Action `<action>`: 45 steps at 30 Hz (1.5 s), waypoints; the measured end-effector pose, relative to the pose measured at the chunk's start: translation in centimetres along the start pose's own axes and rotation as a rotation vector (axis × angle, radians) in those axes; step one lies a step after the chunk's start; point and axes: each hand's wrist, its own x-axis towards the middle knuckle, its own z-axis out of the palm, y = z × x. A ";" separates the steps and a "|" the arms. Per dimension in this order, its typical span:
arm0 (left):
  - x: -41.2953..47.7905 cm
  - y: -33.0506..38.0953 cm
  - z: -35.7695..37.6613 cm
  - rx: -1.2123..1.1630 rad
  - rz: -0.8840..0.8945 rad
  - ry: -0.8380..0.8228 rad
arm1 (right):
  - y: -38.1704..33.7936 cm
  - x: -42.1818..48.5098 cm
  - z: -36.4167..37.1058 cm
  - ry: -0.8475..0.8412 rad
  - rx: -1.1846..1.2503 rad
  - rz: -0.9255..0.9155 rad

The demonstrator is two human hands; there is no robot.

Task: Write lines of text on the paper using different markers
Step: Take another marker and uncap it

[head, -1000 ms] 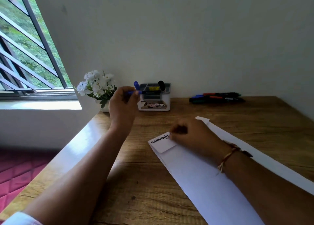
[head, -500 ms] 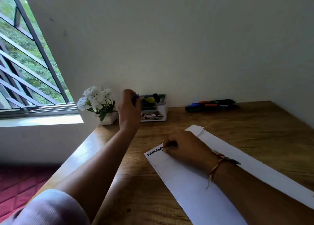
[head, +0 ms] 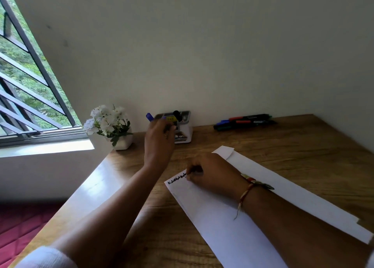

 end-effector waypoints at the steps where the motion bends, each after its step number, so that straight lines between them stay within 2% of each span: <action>1: -1.2 0.3 0.1 -0.020 -0.021 -0.044 | 0.1 0.0 0.0 0.015 -0.003 0.001; 4: -4.0 0.1 0.8 -0.038 -0.164 -0.220 | 0.4 -0.2 -0.1 0.087 0.084 0.034; 6: -4.7 -0.2 1.1 -0.012 -0.200 -0.343 | 0.5 -0.3 -0.2 0.140 0.157 0.062; 10: -5.0 0.4 1.6 0.070 -0.046 -0.502 | 0.4 -0.4 -0.5 0.193 0.217 0.097; 12: -5.2 0.5 1.9 0.122 0.024 -0.582 | 0.7 -0.5 -0.8 0.274 0.195 0.137; 15: -5.1 0.2 1.9 0.129 0.039 -0.608 | 2.6 -0.3 -2.1 0.416 0.095 0.312; 18: -4.9 0.3 2.0 0.124 0.061 -0.667 | 5.9 0.7 -3.9 0.424 -0.039 0.478; 22: -4.5 0.4 2.2 0.097 0.104 -0.728 | 10.3 3.1 -6.3 0.329 -0.374 0.458; 30: -4.1 -0.3 2.5 0.047 0.156 -0.735 | 14.7 6.7 -8.8 0.299 -0.512 0.560; 36: -4.0 -0.5 2.7 0.029 0.176 -0.726 | 15.7 6.6 -8.9 0.356 -0.668 0.518; 42: -3.8 -0.6 2.6 0.026 0.177 -0.753 | 13.1 5.5 -10.3 0.382 -0.814 0.422; 45: -3.8 -0.5 2.5 0.025 0.175 -0.762 | 9.7 4.8 -10.7 0.430 -0.736 0.344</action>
